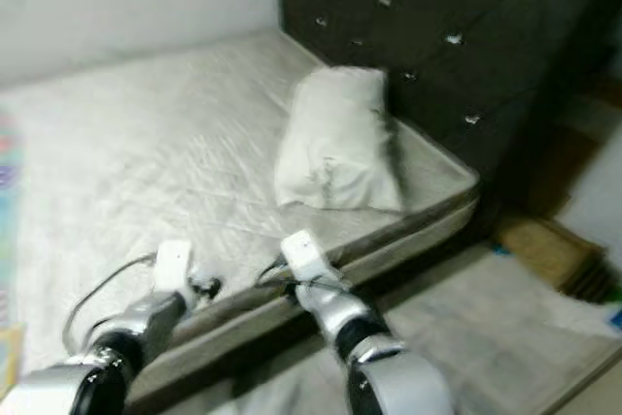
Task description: Clean up the room
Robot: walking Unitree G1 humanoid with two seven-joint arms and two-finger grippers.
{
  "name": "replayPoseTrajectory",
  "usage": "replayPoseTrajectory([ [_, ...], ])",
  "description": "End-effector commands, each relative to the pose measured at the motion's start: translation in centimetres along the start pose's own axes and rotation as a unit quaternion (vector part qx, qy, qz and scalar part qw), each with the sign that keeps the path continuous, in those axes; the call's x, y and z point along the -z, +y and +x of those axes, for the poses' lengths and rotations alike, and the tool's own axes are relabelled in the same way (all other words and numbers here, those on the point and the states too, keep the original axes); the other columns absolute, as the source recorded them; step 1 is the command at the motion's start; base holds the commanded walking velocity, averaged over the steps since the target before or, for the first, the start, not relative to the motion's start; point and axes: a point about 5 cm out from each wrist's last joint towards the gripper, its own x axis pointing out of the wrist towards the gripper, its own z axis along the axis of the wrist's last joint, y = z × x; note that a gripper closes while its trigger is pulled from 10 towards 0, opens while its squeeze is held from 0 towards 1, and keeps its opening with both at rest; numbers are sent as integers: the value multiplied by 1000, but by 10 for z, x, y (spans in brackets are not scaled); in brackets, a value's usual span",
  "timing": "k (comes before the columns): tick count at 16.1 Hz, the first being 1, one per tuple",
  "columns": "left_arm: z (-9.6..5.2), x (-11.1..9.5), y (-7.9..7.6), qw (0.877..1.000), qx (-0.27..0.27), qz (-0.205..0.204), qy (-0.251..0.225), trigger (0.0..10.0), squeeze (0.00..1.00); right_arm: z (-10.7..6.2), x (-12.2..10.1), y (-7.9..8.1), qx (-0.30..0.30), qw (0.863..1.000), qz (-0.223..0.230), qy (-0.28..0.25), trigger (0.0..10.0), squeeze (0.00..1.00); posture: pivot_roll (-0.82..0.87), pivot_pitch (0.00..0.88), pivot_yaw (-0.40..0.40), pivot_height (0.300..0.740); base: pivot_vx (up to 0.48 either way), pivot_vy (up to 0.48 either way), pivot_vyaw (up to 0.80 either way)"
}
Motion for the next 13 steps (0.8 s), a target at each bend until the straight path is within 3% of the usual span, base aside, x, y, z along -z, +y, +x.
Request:
replayPoseTrajectory([
  [1,0,1,0,1000,0,-4,2,10000,0,0,-1,2,-3,1000,0,0,10000,0,-18,8,-37,740,0,0,800],
  [6,0,-5,0,999,12,-28,-18,10000,0,0,-2,2,-6,1000,4,-3,10000,0,-22,17,-38,740,0,0,800],
  [9,0,-8,1,999,17,-38,-25,10000,0,0,-3,1,-7,1000,22,-4,10000,0,-23,21,-41,740,0,0,0],
  [13,0,-10,0,999,22,-40,-29,10000,0,0,-6,3,-14,1000,6,-9,10000,0,-24,21,-41,740,68,0,0],
])
